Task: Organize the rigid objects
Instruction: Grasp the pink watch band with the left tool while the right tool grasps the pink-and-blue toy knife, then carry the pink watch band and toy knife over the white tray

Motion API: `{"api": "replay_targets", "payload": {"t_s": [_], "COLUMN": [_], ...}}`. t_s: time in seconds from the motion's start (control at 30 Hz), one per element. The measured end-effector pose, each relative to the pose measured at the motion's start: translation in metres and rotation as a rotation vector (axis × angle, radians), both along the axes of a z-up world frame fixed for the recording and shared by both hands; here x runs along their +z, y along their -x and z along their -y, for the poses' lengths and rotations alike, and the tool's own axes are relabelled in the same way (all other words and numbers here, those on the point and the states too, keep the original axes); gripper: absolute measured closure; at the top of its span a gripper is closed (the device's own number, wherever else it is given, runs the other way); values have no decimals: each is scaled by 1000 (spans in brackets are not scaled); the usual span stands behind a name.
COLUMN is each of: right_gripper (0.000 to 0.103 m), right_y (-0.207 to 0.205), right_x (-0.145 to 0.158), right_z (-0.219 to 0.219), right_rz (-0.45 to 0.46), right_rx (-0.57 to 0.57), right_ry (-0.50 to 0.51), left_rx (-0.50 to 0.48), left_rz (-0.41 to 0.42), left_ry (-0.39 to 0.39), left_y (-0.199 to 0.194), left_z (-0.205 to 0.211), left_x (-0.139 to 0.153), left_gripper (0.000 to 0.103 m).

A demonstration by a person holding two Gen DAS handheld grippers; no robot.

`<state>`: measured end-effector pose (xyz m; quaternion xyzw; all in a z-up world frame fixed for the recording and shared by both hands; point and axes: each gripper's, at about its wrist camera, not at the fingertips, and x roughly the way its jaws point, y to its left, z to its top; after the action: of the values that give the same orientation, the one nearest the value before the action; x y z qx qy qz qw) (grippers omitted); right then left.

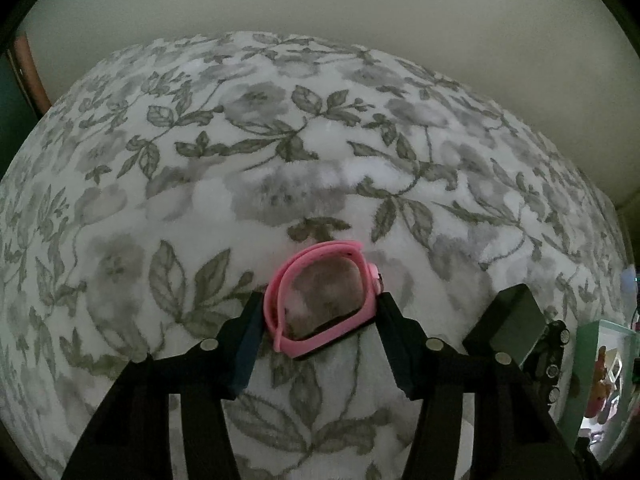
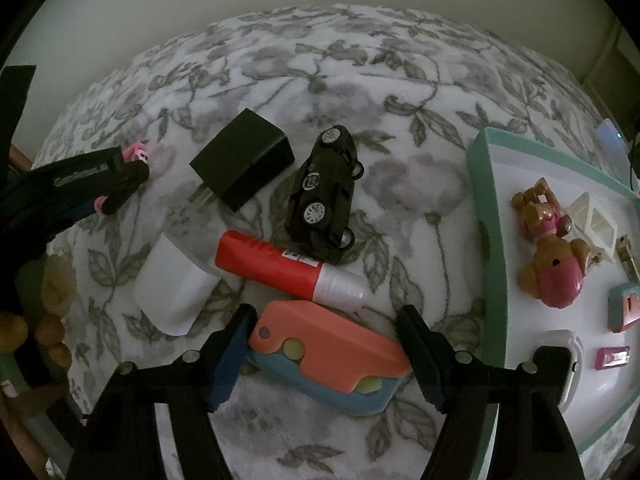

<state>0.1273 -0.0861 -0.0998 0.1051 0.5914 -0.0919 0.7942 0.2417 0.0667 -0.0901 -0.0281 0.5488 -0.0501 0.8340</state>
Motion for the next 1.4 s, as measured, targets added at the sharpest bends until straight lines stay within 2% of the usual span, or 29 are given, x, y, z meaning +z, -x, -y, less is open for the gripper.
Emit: {"api": "replay_targets", "payload": {"t_s": [0.33, 0.67, 0.97, 1.17, 1.4], "right_gripper": [28, 28, 28, 28, 28], "right_y": [9, 31, 59, 73, 93], "right_x": [4, 31, 60, 71, 83], "right_z": [13, 31, 53, 67, 88], "right_rz": [1, 50, 105, 141, 169], "right_rx": [-28, -52, -84, -123, -154], "right_ry": [-40, -73, -67, -70, -55], "left_rx": [7, 15, -19, -49, -128], "left_rz": [-8, 32, 108, 158, 192], "left_ry": [-29, -50, -83, -72, -70], "left_y": [13, 35, 63, 87, 122], "left_z": [-4, 0, 18, 34, 69], "left_x": [14, 55, 99, 125, 134], "left_gripper": [46, 46, 46, 46, 46]}}
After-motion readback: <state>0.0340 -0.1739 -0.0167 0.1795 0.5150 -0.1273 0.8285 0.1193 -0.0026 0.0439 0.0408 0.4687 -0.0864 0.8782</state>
